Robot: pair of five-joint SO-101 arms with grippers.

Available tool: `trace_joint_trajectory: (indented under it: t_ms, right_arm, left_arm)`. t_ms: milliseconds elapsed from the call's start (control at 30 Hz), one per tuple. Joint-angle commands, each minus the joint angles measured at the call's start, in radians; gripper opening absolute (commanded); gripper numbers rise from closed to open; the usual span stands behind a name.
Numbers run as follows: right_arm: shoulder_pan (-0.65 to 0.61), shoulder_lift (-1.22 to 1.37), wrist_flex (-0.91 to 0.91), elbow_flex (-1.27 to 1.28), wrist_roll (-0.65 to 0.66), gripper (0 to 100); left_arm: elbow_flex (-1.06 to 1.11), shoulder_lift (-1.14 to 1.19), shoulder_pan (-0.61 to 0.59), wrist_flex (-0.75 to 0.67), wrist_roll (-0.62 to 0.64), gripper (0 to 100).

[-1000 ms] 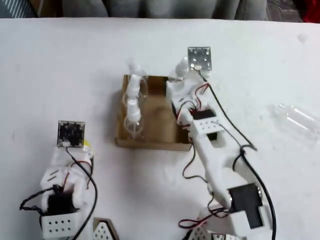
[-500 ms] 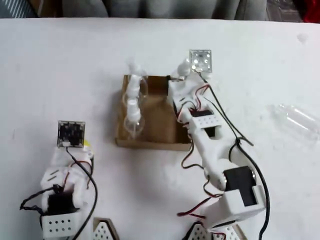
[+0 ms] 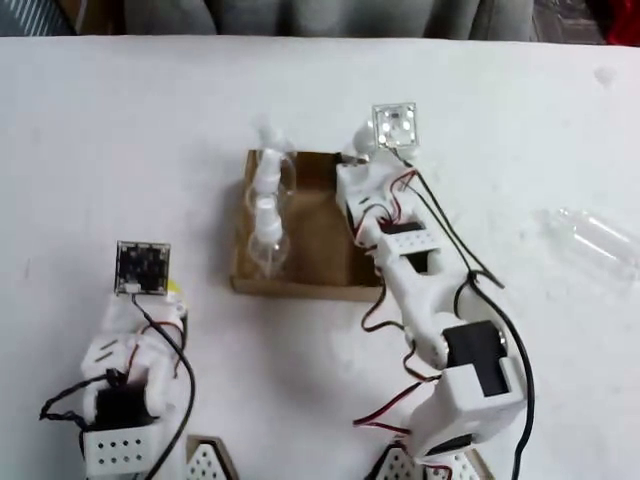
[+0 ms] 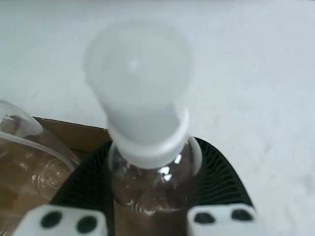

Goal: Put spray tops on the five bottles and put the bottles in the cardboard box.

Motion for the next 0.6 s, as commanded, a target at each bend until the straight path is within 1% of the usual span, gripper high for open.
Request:
trace_joint_trajectory:
  t_ms: [0,133,333,567]
  right_arm:
    - [0.012,0.008,-0.012,-0.038,0.008,1.6]
    - [0.004,0.008,-0.039,-0.005,0.014,1.6]
    - [0.004,0.012,-0.223,0.086,0.015,1.6]
    - [0.002,0.013,-0.203,0.089,0.008,1.6]
  left_arm:
    - [-0.002,-0.007,-0.012,-0.028,-0.011,2]
    - [-0.002,-0.007,-0.012,-0.028,-0.011,2]
    - [-0.002,-0.007,-0.012,-0.028,-0.011,2]
    - [-0.002,-0.007,-0.012,-0.028,-0.011,2]
